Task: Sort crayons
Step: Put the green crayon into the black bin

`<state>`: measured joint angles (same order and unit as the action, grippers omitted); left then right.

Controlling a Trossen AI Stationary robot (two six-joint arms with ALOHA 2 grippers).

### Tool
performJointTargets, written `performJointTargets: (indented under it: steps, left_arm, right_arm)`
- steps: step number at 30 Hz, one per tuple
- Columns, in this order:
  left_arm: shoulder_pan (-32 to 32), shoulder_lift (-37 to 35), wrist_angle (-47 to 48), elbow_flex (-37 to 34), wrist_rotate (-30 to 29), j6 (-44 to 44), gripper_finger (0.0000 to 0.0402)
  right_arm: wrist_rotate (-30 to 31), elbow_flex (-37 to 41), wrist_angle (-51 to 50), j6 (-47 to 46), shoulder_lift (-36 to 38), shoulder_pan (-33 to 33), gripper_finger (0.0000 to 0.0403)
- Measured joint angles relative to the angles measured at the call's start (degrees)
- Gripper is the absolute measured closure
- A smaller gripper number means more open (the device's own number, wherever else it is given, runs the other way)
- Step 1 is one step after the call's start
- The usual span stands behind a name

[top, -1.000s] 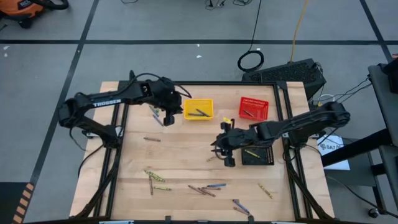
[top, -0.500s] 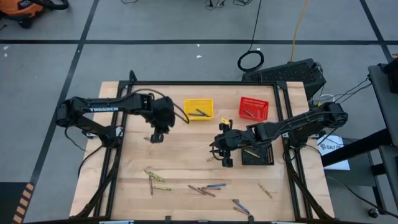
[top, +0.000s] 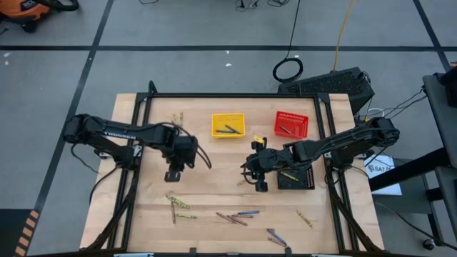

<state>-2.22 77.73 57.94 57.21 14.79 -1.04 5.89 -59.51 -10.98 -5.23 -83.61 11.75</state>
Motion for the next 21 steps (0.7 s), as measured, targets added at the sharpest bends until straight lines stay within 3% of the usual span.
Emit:
performJointTargets:
  steps: [5, 21]
  left_arm:
    - [-4.6, 0.0, -0.66, 0.0, 0.01, -0.48, 0.0345]
    - [-16.7, 0.0, -6.49, 0.0, -0.17, -14.55, 0.0345]
  right_arm:
    - [0.01, 0.0, 0.0, 1.79, 0.0, 0.0, 0.03]
    - [0.28, 0.0, 1.33, 3.36, 0.0, -0.13, 0.03]
